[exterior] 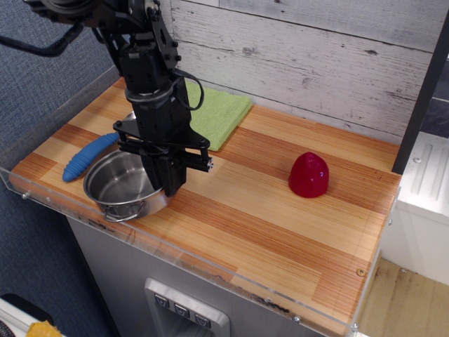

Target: Move pot behind green cloth to right of blue spoon

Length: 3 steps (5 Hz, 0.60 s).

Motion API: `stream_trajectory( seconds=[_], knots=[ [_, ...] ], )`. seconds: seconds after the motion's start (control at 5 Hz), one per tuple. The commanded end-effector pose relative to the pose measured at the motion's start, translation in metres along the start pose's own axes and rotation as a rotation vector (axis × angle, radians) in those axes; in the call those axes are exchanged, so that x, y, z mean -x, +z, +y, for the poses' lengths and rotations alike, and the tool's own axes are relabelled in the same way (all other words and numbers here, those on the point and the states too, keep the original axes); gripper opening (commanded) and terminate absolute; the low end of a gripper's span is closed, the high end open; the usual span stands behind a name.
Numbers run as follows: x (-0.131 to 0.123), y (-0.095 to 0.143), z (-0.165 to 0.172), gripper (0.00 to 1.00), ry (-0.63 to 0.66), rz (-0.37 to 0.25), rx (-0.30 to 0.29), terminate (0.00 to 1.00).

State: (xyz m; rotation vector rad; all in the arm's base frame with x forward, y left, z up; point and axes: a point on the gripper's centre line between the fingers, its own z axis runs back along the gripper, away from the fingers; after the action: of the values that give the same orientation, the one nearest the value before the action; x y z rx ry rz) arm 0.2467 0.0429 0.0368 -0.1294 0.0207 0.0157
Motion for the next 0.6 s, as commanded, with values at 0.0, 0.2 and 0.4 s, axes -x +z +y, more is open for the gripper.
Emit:
stream_trajectory(
  seconds=[0.0, 0.2, 0.4],
  knots=[
    [-0.014, 0.018, -0.011, 1.00, -0.082, -0.039, -0.014, 0.00],
    [-0.024, 0.046, -0.025, 1.00, -0.133, -0.094, -0.068, 0.00],
    [-0.026, 0.077, -0.037, 1.00, -0.175, -0.165, -0.114, 0.00]
  ],
)
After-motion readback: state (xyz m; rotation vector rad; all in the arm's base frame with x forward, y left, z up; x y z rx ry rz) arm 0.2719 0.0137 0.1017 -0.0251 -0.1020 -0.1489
